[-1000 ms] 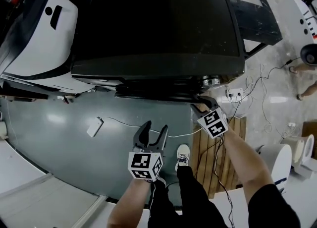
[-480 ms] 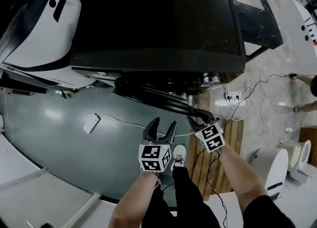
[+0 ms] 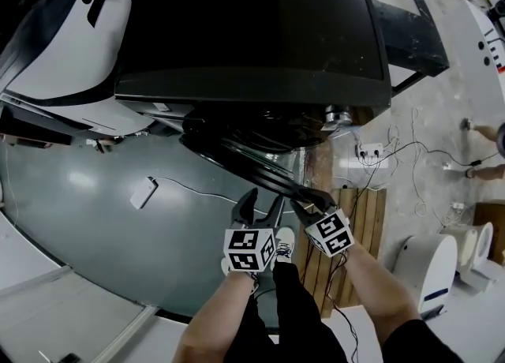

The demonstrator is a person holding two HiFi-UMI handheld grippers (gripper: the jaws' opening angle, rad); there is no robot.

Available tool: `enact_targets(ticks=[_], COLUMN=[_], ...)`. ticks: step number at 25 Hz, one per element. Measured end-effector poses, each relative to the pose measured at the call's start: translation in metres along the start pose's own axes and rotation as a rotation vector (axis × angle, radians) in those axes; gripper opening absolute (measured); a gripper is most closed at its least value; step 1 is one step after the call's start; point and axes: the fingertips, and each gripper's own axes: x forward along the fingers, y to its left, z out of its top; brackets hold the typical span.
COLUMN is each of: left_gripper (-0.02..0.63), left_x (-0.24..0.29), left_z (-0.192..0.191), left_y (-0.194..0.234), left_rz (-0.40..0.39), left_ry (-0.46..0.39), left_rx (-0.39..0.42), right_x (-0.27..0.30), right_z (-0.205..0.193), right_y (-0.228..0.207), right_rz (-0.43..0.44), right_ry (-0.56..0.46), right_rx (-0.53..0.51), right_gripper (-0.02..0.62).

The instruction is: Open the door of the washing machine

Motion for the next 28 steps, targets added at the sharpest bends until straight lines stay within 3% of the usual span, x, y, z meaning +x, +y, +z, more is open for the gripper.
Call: enact_targets(ticks=[8, 18, 28], left_gripper=[0.267, 0.267, 0.265], left_x=[-0.021, -0.062, -0.108], left_z=[-0.015, -0.039, -0.060], left_y=[0.011, 0.030, 0.067], left_rz=[-0.006, -0.010, 0.013], left_ry=[0.019, 0.050, 0.062], left_rx=[-0.010, -0.009, -0.020], right_x=[-0.009, -0.036, -0.023], right_z=[-0.001, 0.005, 0.017], right_y=[0.043, 0.093, 0.136], right_rz=[0.063, 0.048, 0.024], right_ry=[-0.027, -0.089, -0.130], right_rx=[-0.017, 0.001, 0.038], right_gripper=[0.155, 0.160, 0.160])
